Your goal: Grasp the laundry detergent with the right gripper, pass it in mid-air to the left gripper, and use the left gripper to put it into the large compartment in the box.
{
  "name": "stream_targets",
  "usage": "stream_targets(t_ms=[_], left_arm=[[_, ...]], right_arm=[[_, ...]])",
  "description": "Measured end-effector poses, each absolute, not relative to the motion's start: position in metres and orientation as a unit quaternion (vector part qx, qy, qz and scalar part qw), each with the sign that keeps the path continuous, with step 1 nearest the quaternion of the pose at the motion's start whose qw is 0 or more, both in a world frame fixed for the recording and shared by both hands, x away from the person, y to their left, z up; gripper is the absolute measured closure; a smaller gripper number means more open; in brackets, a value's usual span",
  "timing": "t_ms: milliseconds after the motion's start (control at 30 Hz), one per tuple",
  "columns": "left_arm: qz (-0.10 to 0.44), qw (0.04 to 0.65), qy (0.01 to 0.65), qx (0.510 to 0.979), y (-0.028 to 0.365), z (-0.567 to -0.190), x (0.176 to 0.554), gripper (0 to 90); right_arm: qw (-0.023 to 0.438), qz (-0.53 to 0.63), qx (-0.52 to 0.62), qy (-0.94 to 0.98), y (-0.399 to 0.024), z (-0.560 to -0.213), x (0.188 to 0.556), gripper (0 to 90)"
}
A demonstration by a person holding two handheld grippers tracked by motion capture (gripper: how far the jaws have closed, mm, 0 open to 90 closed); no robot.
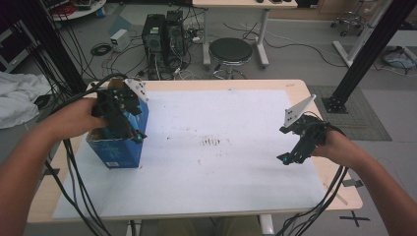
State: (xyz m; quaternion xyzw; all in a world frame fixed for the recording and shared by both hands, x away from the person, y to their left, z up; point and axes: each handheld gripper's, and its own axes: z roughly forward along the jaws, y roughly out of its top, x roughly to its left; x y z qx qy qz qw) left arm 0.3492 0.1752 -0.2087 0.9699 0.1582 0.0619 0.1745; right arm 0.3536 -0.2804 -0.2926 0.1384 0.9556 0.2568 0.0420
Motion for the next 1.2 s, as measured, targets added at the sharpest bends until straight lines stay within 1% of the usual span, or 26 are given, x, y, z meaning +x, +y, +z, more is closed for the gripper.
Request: stream_targets(t_ms=[200,233,267,300,367,400,433,533,567,667,733,800,900,1200], left_arm=[[0.045,0.18,0.134,0.974,0.161,-0.216,0.346,17.7],[0.044,0.181,0.135,0.973,0.159,-0.217,0.346,16.6],[0.041,0.18,0.136,0.973,0.156,-0.218,0.346,11.8],[0.043,0.181,0.135,0.973,0.154,-0.219,0.345,10.1],[0.043,0.187,0.132,0.973,0.151,-0.221,0.345,10.0],[0.043,0.188,0.133,0.972,0.149,-0.222,0.345,8.6],[0.041,0.186,0.136,0.972,0.147,-0.223,0.345,4.5],[0.043,0.185,0.142,0.972,0.143,-0.228,0.346,4.0],[0.042,0.184,0.145,0.971,0.142,-0.229,0.347,1.6],[0.036,0.182,0.143,0.972,0.141,-0.234,0.347,1.6],[0.028,0.179,0.13,0.975,0.139,-0.236,0.345,1.6],[0.043,0.173,0.133,0.975,0.137,-0.238,0.344,1.6],[0.035,0.177,0.132,0.975,0.133,-0.238,0.342,1.6],[0.051,0.177,0.109,0.977,0.115,-0.234,0.333,1.6]], right_arm=[[0.045,0.259,0.135,0.955,-0.278,-0.291,0.353,1.3],[0.045,0.26,0.135,0.955,-0.278,-0.291,0.352,1.3],[0.046,0.261,0.136,0.955,-0.278,-0.29,0.352,1.3],[0.047,0.26,0.136,0.955,-0.278,-0.29,0.352,1.3],[0.047,0.26,0.135,0.955,-0.277,-0.29,0.351,1.3],[0.047,0.259,0.135,0.955,-0.277,-0.29,0.351,1.3],[0.047,0.258,0.135,0.955,-0.277,-0.29,0.35,1.3],[0.048,0.261,0.135,0.955,-0.277,-0.289,0.35,1.3],[0.049,0.261,0.135,0.954,-0.277,-0.289,0.35,1.3],[0.05,0.263,0.135,0.954,-0.276,-0.29,0.35,1.3],[0.05,0.261,0.134,0.955,-0.276,-0.29,0.35,1.3],[0.049,0.262,0.136,0.954,-0.276,-0.29,0.351,1.3],[0.05,0.264,0.136,0.954,-0.275,-0.29,0.352,1.3],[0.053,0.265,0.137,0.953,-0.275,-0.286,0.355,1.3]])
